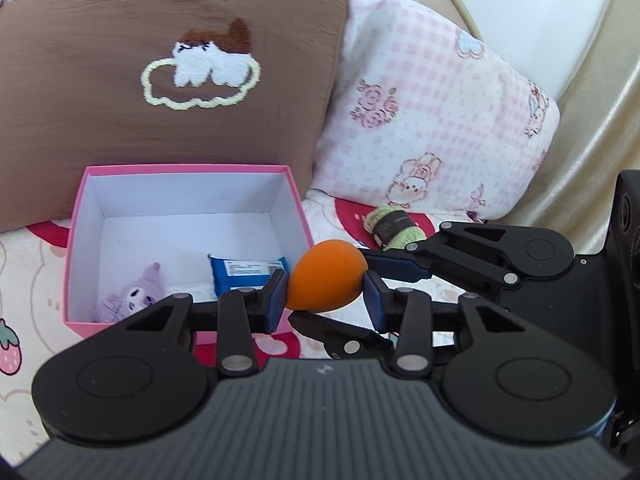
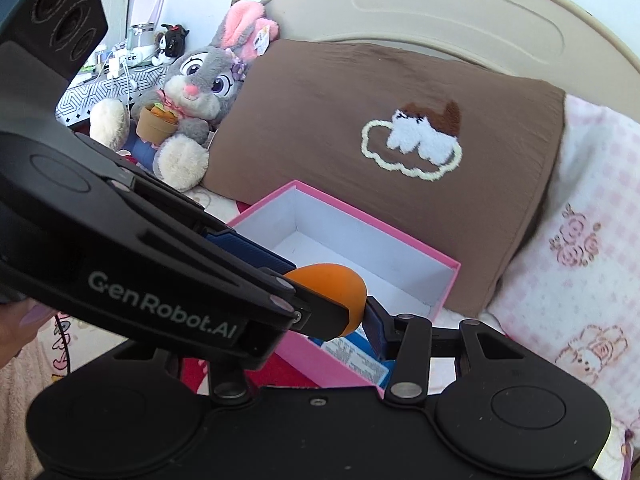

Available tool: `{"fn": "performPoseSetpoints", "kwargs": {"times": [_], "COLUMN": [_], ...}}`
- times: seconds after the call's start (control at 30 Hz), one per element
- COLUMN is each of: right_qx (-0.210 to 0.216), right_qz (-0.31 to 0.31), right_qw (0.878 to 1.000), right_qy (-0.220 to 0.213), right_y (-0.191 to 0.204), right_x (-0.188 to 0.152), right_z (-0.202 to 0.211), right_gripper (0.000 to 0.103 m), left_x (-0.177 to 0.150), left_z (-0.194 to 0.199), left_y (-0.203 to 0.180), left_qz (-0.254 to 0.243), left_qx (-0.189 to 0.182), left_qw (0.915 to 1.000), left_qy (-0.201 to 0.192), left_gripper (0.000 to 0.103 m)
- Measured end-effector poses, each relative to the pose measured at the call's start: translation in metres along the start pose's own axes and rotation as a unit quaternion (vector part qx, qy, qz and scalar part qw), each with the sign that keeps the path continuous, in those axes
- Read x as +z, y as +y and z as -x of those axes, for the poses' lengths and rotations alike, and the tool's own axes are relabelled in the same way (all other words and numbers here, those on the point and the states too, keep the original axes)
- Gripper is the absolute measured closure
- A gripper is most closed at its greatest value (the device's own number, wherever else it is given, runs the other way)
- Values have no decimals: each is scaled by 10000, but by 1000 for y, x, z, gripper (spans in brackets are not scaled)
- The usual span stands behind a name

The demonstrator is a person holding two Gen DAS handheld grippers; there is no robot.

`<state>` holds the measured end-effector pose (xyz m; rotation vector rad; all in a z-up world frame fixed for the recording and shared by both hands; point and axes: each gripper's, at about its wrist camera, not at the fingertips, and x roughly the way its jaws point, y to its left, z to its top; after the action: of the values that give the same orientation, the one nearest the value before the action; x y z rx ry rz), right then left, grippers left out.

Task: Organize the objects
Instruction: 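Lower the orange sponge into the pink box beside the plush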

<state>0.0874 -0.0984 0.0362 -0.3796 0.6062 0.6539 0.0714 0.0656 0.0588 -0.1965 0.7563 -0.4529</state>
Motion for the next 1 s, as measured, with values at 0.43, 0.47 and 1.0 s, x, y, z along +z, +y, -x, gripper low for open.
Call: {"fn": "performPoseSetpoints", "kwargs": {"times": [0.43, 0.47, 1.0], "right_qx": [604, 641, 1110], "right_qz": [-596, -654, -1561], "right_qw": [9961, 9954, 9756], "right_qy": [249, 281, 1072], "right_y": [-17, -18, -44], "right_x": [30, 29, 23], "right_z": [-72, -78, -180], "right_gripper": [51, 51, 51], "left_x": [23, 23, 14], "left_z": [-23, -26, -97], "left_y": [58, 62, 132], "left_qz": [544, 607, 1498], "left_qx": [279, 283, 269], "left_qw": [9981, 9977, 9881], "left_qy": [35, 57, 238], "left_gripper": [63, 63, 63]}}
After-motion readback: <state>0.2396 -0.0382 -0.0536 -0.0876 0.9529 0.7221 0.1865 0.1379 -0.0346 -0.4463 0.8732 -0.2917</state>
